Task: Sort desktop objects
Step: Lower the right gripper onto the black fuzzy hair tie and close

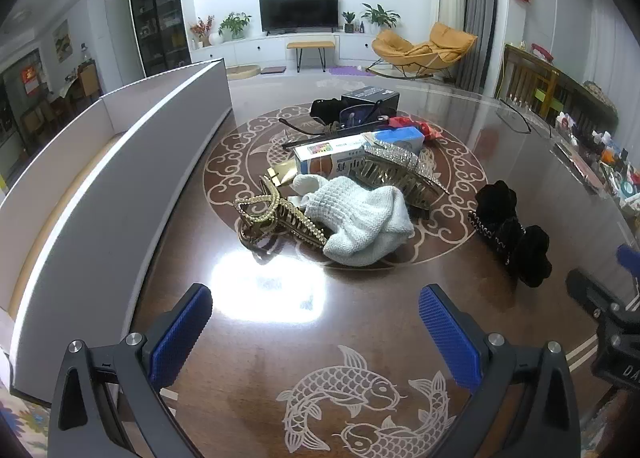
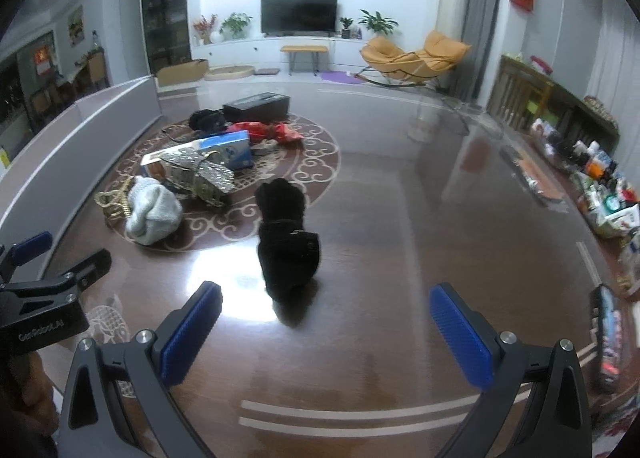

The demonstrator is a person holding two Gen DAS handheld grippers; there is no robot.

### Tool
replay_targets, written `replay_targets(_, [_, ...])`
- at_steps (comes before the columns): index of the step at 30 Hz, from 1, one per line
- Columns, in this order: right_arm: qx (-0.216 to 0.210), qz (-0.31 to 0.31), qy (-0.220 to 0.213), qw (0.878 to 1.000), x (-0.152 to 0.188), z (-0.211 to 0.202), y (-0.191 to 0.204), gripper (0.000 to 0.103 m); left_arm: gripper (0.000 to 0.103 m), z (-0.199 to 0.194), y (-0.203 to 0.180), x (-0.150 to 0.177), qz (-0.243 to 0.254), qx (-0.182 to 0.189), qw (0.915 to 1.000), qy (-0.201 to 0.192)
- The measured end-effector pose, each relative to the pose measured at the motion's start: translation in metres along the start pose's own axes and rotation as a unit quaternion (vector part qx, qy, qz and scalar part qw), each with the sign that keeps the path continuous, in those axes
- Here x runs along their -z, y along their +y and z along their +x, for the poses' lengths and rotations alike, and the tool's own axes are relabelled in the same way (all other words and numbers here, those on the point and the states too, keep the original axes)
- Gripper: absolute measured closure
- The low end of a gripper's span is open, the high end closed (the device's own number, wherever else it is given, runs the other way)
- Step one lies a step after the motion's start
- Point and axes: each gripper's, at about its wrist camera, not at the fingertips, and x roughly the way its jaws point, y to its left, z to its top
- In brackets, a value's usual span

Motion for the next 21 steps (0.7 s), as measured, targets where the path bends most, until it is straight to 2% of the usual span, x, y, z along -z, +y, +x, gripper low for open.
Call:
replay_targets(5, [0.031, -0.024, -0.005, 0.999, -0.005, -0.008, 0.003, 0.0, 0.0, 0.003, 0.001, 0.001, -0.002, 0.0, 1.0, 0.007])
replay_targets(10, [0.041, -0.035, -0.008, 0.999, -0.009, -0.013, 0.008, 0.0, 0.0, 0.007, 0.003, 0.0, -0.006, 0.002, 0.9999, 0.011])
replay_targets(18, [0.041, -0.04, -0.004, 0.998, -0.008, -0.011, 0.01, 0.0, 0.0, 0.011, 0.006, 0.003, -0.006, -0.002, 0.9997, 0.022])
replay_targets(21, [0.019, -0.036, 0.006, 0.999, -0.006, 0.0, 0.008, 0.0, 0.0, 0.02, 0.007, 0.007, -0.002, -0.006, 0.9994, 0.035])
